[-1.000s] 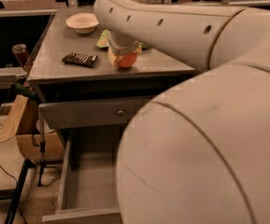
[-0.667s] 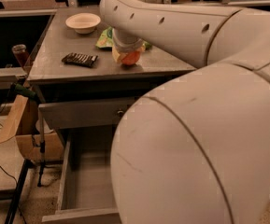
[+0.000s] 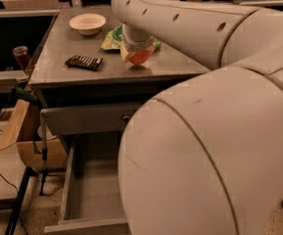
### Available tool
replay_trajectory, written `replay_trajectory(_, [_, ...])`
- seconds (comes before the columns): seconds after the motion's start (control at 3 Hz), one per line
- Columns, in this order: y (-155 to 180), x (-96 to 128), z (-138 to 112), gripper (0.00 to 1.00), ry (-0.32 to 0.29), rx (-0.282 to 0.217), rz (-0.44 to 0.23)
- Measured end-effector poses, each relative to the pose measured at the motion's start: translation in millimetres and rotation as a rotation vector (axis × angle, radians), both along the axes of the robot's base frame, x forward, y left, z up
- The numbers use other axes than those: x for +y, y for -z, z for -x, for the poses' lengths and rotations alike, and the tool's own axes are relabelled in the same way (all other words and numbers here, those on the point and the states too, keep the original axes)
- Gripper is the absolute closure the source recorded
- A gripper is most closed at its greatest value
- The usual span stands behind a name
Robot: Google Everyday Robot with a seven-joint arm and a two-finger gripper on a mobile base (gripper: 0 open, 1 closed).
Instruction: Pick apple from middle drawer and place on counter
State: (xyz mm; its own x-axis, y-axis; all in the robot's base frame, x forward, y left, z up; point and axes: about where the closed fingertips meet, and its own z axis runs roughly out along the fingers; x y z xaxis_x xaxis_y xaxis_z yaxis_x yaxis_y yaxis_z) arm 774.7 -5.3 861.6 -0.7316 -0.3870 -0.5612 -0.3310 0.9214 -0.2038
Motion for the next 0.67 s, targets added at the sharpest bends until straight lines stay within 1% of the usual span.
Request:
replay_trajectory(0.33, [4.3,1.6,-3.1,0.05,-0.009,0.017,-0.02])
replay_trajectory(0.67, [4.5,1.7,-3.2,0.0,-0.01,0.017,-0.021])
